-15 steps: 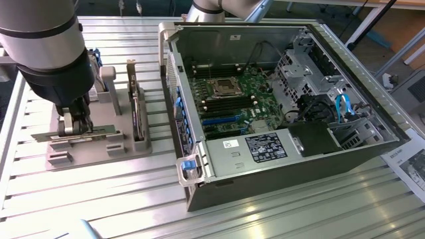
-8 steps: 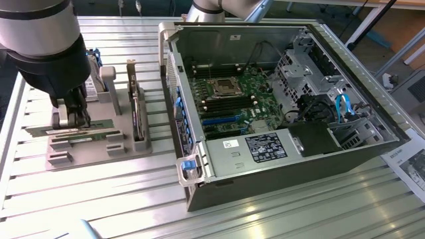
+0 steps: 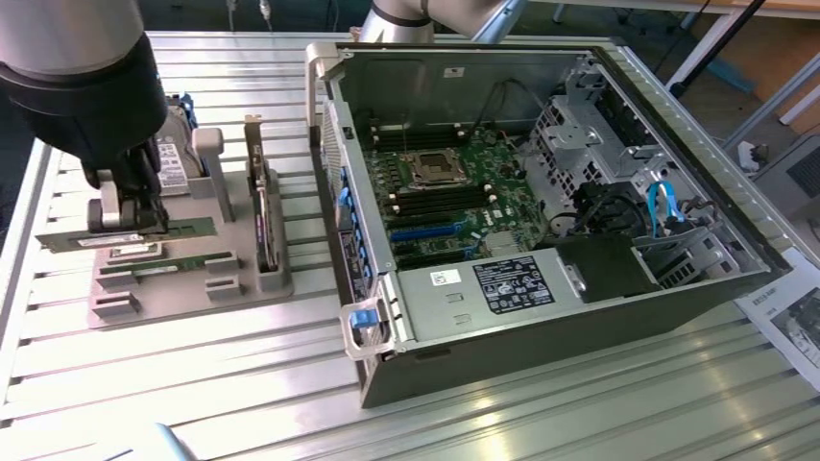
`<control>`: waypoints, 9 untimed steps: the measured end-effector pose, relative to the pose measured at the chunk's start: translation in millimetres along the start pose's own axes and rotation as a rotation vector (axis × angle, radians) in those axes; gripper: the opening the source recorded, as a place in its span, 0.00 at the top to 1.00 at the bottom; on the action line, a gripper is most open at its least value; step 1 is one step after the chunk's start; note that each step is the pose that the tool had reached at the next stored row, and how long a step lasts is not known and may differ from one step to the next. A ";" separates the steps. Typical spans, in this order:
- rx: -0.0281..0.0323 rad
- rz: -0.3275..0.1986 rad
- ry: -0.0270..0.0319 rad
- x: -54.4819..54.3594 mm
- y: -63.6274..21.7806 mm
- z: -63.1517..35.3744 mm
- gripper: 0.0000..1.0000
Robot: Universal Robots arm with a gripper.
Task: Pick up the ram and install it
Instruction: 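Pick up the ram and move it above insertion slot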
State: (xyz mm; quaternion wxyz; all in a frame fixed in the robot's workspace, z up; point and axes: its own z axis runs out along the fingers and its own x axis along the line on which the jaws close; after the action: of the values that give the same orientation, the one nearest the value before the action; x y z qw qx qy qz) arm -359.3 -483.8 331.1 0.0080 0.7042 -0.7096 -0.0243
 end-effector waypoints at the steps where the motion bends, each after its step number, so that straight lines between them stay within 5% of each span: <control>1: 0.0000 0.000 0.0000 0.0 0.0 -2.0 0.88; 9: 0.0000 0.000 0.0000 -0.6 1.0 -27.2 0.88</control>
State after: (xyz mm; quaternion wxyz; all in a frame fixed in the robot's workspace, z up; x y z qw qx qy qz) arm -359.0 -483.8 358.3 0.0080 0.7042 -0.7096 -0.0243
